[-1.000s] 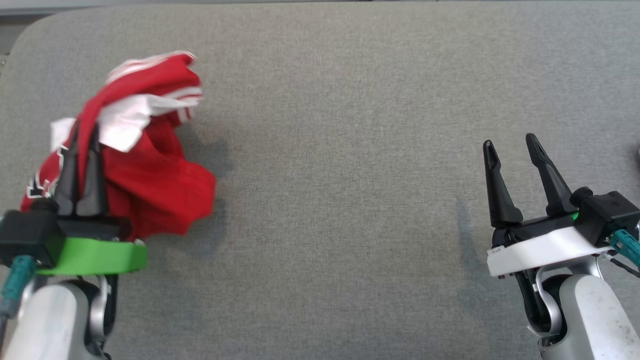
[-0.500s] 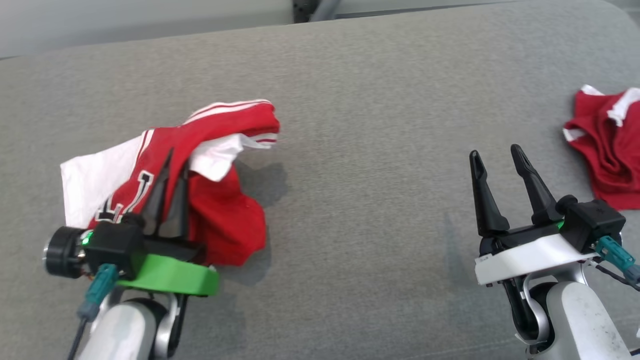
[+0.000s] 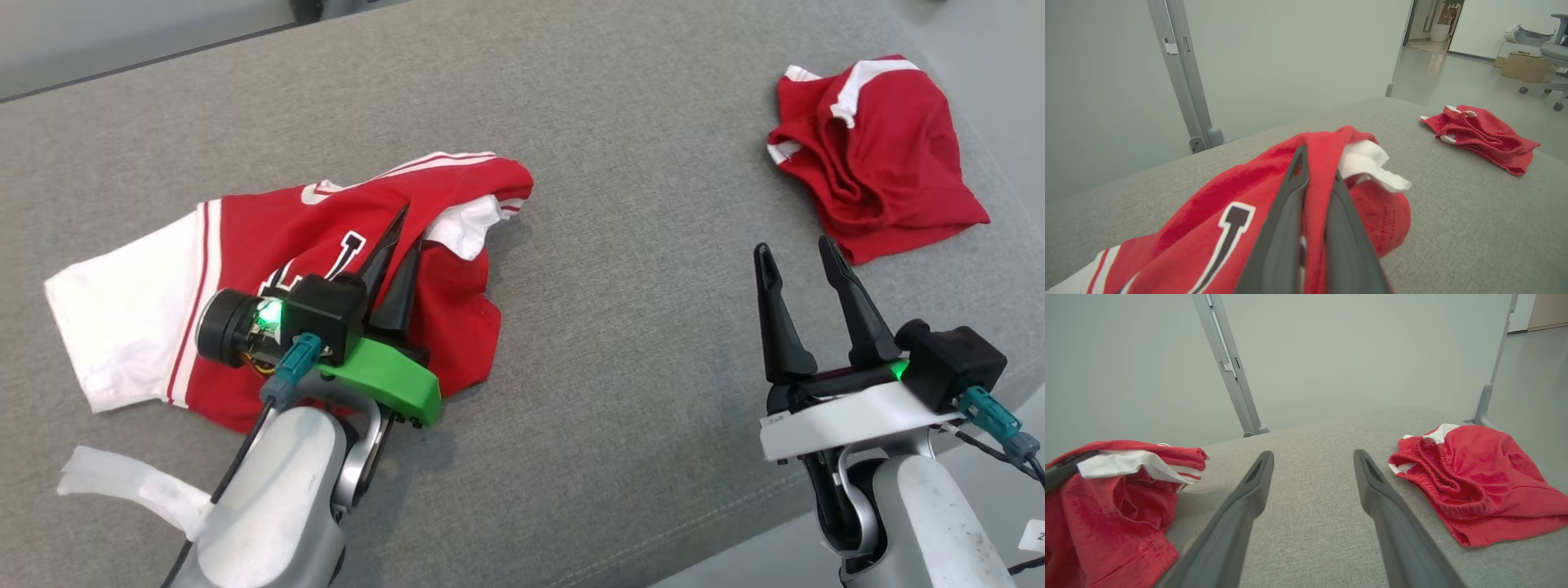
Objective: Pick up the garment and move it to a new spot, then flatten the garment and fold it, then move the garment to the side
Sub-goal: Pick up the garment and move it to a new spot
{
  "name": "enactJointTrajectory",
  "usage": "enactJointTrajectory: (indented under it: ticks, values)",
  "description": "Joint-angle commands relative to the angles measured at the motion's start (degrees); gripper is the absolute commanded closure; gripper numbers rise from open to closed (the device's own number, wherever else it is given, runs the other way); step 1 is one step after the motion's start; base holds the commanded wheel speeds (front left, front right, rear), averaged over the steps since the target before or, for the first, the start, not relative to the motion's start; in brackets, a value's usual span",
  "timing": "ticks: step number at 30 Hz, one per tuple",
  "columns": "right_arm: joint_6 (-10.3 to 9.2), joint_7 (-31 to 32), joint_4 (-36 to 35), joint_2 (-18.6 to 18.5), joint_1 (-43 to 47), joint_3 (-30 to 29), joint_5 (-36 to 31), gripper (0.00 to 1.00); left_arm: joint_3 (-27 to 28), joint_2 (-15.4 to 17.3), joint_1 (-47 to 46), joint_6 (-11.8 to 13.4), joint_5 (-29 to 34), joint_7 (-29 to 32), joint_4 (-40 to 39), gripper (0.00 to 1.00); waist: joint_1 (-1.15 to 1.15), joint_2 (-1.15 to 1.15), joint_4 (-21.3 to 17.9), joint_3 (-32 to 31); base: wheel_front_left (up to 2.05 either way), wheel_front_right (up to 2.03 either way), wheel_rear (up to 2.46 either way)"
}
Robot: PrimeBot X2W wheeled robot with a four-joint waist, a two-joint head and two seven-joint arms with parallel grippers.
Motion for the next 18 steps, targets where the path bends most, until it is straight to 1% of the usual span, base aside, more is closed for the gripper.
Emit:
enactJointTrajectory:
  ticks: [1,5,6,7,8,9,12,15,18]
  values:
    - [-0.05,-0.54,0.42,0.14,-0.79,0.04,0.26,0.0,-0.17,-0.14,-1.34,-0.27,0.2,-0.64,1.16,1.0,0.0,0.0,-3.99,3.14,0.0,0.0,0.0]
    - [-0.05,-1.37,1.56,0.28,-0.96,-0.04,0.34,0.0,-0.83,-1.45,-2.56,-1.1,-0.77,-1.6,5.69,1.0,0.0,0.0,-4.27,3.23,0.0,0.0,0.0]
    - [-0.05,-1.45,1.84,0.31,-0.87,-0.26,0.22,0.0,-0.98,-1.69,-2.79,-1.22,-0.79,-1.94,6.54,0.93,0.0,0.0,-4.02,3.0,0.0,0.0,0.0]
    - [-0.05,-1.59,2.04,0.34,-0.71,-0.42,0.05,0.0,-1.01,-1.94,-3.03,-1.2,-0.87,-2.45,7.03,0.64,0.0,0.0,-3.65,2.73,0.0,0.0,0.0]
    - [-0.05,-1.63,2.21,0.35,-0.6,-0.52,-0.13,0.0,-1.05,-2.27,-3.25,-1.09,-0.96,-2.93,7.38,0.12,0.0,0.0,-3.16,2.46,0.0,0.0,0.0]
    - [-0.05,-1.75,2.36,0.36,-0.56,-0.61,-0.27,0.0,-1.18,-2.48,-3.31,-1.01,-0.95,-3.27,7.71,0.0,0.0,0.0,-2.57,2.12,0.0,0.0,0.0]
    - [-0.05,-1.74,2.47,0.01,-0.45,-0.97,-0.84,0.0,-0.88,-2.96,-3.1,-0.36,-1.21,-4.52,7.58,0.0,0.0,0.0,-0.23,0.89,0.0,0.0,0.0]
    - [-0.05,-1.33,2.11,-0.4,-0.23,-1.29,-1.12,0.0,0.12,-3.07,-2.31,1.11,-1.12,-5.6,6.19,0.0,0.0,0.0,2.66,-0.37,0.0,0.0,0.0]
    - [-0.05,-0.82,1.82,-0.86,0.0,-1.53,-1.48,0.0,1.7,-2.27,-0.81,2.18,-1.66,-6.3,4.49,0.0,0.0,0.0,5.37,-1.52,0.0,0.0,0.0]
